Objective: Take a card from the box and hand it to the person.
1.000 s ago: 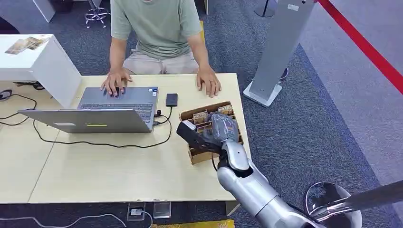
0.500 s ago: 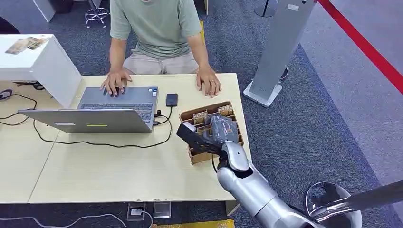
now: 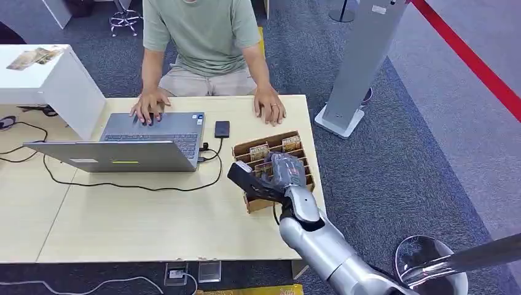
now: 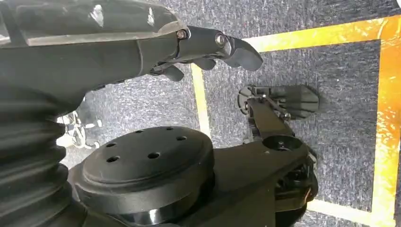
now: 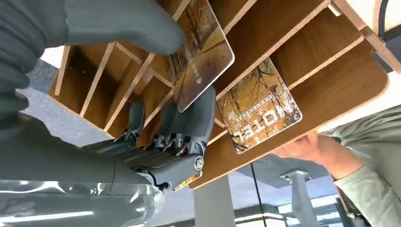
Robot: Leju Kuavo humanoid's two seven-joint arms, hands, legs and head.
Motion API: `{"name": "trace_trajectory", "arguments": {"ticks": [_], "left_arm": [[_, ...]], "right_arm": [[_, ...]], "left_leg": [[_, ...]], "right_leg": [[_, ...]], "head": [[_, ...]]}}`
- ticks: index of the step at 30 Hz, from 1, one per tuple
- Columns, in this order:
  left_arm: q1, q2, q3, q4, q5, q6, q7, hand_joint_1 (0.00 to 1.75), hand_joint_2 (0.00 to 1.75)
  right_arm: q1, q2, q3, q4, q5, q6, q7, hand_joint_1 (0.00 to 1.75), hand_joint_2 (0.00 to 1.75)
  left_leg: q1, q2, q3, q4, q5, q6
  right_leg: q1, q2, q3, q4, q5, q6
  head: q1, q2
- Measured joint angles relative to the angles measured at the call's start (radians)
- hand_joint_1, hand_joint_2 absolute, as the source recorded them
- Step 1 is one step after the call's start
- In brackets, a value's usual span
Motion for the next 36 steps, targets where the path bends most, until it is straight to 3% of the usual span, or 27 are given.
{"name": "trace_trajectory", "arguments": {"ticks": [2,4,8,18,25,29,32,34,36], "left_arm": [[0.000,0.000,0.000,0.000,0.000,0.000,0.000,0.00,1.75],[0.000,0.000,0.000,0.000,0.000,0.000,0.001,0.00,1.75],[0.000,-0.001,0.000,0.000,0.001,0.000,0.003,0.00,1.75],[-0.001,-0.001,0.000,0.000,-0.003,0.001,-0.006,0.00,1.75],[-0.001,-0.001,0.000,0.000,-0.003,0.007,-0.006,0.00,1.75],[-0.001,-0.001,0.000,0.000,-0.002,0.007,-0.006,0.00,1.75],[-0.001,-0.001,0.000,0.000,0.001,0.010,-0.009,0.00,1.75],[0.000,-0.001,0.000,0.000,0.003,0.012,-0.011,0.00,1.75],[0.000,-0.001,0.000,0.000,0.006,0.014,-0.012,0.00,1.75]], "right_arm": [[-0.001,0.000,0.000,0.003,0.000,-0.002,-0.002,0.96,1.75],[-0.003,0.000,0.000,0.008,-0.005,-0.003,-0.006,1.27,1.75],[-0.009,0.000,0.000,0.018,-0.011,-0.009,-0.011,1.43,1.75],[-0.008,0.000,-0.001,0.027,-0.016,-0.035,-0.006,1.45,1.75],[0.002,0.000,-0.009,0.033,-0.021,-0.094,-0.049,1.45,1.75],[0.019,-0.003,-0.018,0.024,-0.028,-0.226,-0.139,1.45,1.75],[0.043,-0.007,-0.034,-0.011,-0.025,-0.336,-0.259,1.45,1.75],[0.064,-0.009,-0.054,-0.042,-0.008,-0.359,-0.335,1.45,1.75],[0.099,-0.005,-0.095,-0.089,0.009,-0.361,-0.467,1.45,1.75]], "left_leg": [[0.000,0.000,0.000,0.000,0.000,0.000],[0.000,0.000,0.000,0.000,0.000,0.000],[0.000,0.000,0.000,0.000,0.000,0.000],[0.000,0.000,0.001,0.000,0.000,0.000],[0.000,0.000,0.001,0.000,0.000,0.000],[0.000,0.000,0.001,0.000,0.000,0.000],[0.000,0.000,0.001,0.000,0.000,0.000],[0.000,0.000,0.001,0.000,0.000,0.000],[0.000,0.000,0.001,0.000,0.000,0.000]], "right_leg": [[0.000,0.000,0.000,0.000,0.000,0.000],[0.000,0.000,0.000,0.000,0.000,0.000],[0.000,0.000,0.000,0.000,0.000,0.000],[0.000,0.000,0.001,0.000,0.000,0.000],[0.000,0.000,0.001,0.000,0.000,0.000],[0.000,0.000,0.000,0.000,0.000,0.000],[0.000,0.000,0.000,0.000,0.000,0.000],[0.000,0.000,0.000,0.000,0.000,0.000],[0.000,0.000,0.000,0.000,0.000,0.000]], "head": [[0.000,0.000],[0.000,0.000],[0.000,0.000],[-0.001,0.000],[0.000,0.000],[0.000,0.000],[0.000,0.000],[0.000,0.000],[0.000,0.000]]}}
